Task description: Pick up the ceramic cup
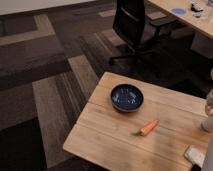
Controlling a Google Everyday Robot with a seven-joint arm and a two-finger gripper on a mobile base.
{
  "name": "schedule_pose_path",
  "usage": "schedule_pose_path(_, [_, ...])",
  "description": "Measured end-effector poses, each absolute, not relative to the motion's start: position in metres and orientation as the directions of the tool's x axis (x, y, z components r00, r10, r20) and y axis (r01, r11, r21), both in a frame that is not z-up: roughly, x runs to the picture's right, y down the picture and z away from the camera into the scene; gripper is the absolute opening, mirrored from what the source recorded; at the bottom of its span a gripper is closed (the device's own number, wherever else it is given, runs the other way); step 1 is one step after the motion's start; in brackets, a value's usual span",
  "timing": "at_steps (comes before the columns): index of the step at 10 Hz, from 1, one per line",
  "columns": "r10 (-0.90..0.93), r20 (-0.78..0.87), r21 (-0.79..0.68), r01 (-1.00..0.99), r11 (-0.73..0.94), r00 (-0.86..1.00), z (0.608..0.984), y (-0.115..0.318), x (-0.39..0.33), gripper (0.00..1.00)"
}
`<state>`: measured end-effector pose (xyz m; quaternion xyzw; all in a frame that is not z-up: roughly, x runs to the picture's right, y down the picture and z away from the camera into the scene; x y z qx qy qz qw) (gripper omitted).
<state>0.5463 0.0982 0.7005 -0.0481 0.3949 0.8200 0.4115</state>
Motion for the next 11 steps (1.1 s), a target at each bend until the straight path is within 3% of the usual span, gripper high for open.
schedule_pose_path(1, [0.635,-0.390,0.619,-0.701,-0.356,-0.667,0.691,0.088,0.544,0.00])
schedule_pose_path(4, [0.707,-0.336,0.585,-0.726,-0.361,-0.622,0.651,0.000,0.517,0.00])
schedule_pose_path(11, [0.728,-0.368,0.530,-0.773,-0.347,-0.579,0.639,-0.013,0.494,0.00])
